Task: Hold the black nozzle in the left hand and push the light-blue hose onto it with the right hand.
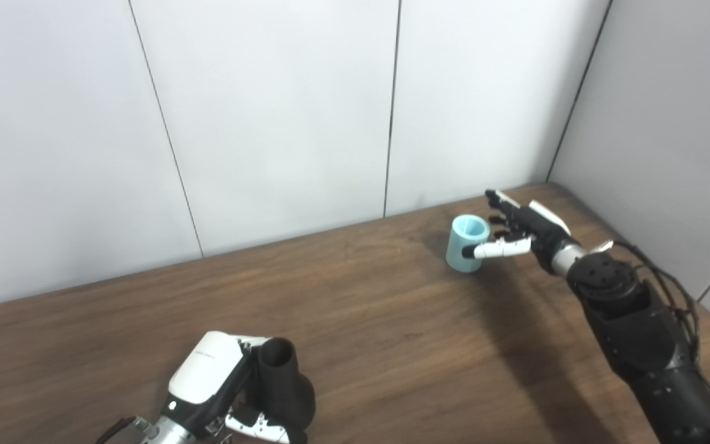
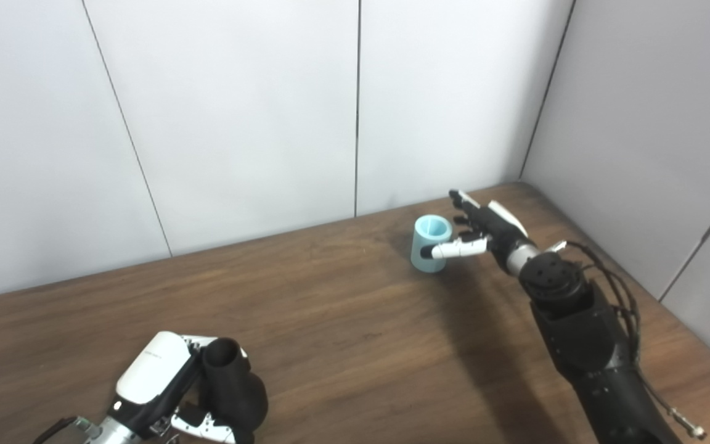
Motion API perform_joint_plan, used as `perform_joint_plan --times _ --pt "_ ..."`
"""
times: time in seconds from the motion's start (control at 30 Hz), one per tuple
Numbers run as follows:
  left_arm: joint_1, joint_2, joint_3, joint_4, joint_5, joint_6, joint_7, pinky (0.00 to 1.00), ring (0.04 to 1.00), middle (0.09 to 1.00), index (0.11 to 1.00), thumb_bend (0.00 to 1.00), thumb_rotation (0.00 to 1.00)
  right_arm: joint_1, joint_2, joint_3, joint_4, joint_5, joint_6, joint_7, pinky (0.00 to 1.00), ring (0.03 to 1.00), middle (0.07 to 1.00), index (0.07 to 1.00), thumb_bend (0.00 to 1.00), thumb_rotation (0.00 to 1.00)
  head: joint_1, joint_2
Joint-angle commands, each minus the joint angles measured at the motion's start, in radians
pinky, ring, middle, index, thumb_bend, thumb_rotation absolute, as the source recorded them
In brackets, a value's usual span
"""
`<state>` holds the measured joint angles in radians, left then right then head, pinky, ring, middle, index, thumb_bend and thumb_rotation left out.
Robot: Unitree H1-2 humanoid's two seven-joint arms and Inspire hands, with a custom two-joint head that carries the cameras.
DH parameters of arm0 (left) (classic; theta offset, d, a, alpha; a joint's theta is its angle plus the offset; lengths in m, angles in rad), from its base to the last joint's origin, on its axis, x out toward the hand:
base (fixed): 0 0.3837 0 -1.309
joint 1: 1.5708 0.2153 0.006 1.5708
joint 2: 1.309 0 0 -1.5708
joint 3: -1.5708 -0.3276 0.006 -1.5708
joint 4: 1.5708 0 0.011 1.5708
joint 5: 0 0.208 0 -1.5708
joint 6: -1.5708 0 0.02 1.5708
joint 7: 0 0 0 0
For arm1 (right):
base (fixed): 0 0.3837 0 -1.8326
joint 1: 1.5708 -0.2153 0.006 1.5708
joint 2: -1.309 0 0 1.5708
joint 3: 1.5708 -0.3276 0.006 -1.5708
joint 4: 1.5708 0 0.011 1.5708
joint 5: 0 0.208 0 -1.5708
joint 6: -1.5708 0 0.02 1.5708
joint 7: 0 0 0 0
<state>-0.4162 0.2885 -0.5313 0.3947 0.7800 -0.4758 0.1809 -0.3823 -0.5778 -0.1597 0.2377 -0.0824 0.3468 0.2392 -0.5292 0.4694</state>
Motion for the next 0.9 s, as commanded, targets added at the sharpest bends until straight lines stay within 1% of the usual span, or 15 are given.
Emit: perform_joint_plan --times 0.0,0.1,0.17,0.3,0.5,0.6,0.63,0.67,0.73,0.87 --pt "0.109 0.048 -0.016 0.057 0.012 0.019 -0.043 0.33 0.398 0.421 0.505 0.52 0.00 -0.049 -0.018 -0.002 0.005 0.022 -0.059 0.003 0.93 0.973 1.000 1.000 0.93 0.21 -0.001 0.001" --pt "0.111 0.051 -0.019 0.054 0.001 0.013 -0.054 0.33 0.403 0.423 0.505 0.52 0.00 -0.053 -0.024 0.028 0.044 -0.007 -0.084 -0.013 0.90 0.965 1.000 1.000 0.85 0.18 -0.001 0.004" --pt "0.113 0.054 -0.022 0.049 -0.006 0.010 -0.058 0.33 0.402 0.417 0.505 0.52 0.00 -0.055 -0.026 0.039 0.060 -0.019 -0.094 -0.023 0.88 0.958 0.997 1.000 0.83 0.16 -0.002 0.005" --pt "0.116 0.062 -0.029 0.038 -0.026 0.008 -0.076 0.33 0.403 0.417 0.505 0.52 0.00 -0.060 -0.023 0.044 0.083 -0.032 -0.087 -0.042 0.87 0.950 0.998 1.000 0.79 0.13 0.000 0.009" --pt "0.117 0.071 -0.042 0.036 -0.047 0.008 -0.088 0.34 0.416 0.419 0.505 0.52 0.00 -0.069 -0.004 0.034 0.156 -0.017 -0.116 -0.078 0.86 0.945 0.992 0.994 0.77 0.04 0.000 0.011" --pt "0.117 0.075 -0.047 0.036 -0.046 0.007 -0.077 0.34 0.417 0.426 0.505 0.52 0.00 -0.073 0.012 0.029 0.193 -0.003 -0.146 -0.097 0.84 0.945 0.985 0.975 0.77 0.00 0.007 0.017" --pt "0.118 0.075 -0.048 0.036 -0.047 0.007 -0.077 0.34 0.417 0.427 0.504 0.52 0.00 -0.075 0.014 0.035 0.208 -0.013 -0.162 -0.109 0.84 0.943 0.983 0.972 0.76 0.00 0.007 0.017" --pt "0.119 0.075 -0.045 0.034 -0.048 0.008 -0.083 0.34 0.418 0.428 0.505 0.52 0.00 -0.079 0.019 0.046 0.227 -0.031 -0.179 -0.129 0.84 0.927 0.967 0.961 0.77 0.01 0.012 0.019" --pt "0.121 0.075 -0.042 0.032 -0.050 0.009 -0.089 0.35 0.421 0.425 0.505 0.52 0.00 -0.085 0.025 0.061 0.255 -0.050 -0.204 -0.154 0.79 0.881 0.924 0.932 0.80 0.03 0.013 0.021" --pt "0.124 0.074 -0.041 0.023 -0.043 0.011 -0.089 0.34 0.415 0.419 0.505 0.52 0.00 -0.100 0.040 0.073 0.300 -0.034 -0.245 -0.150 0.77 0.818 0.865 0.875 0.79 0.03 0.012 0.025"
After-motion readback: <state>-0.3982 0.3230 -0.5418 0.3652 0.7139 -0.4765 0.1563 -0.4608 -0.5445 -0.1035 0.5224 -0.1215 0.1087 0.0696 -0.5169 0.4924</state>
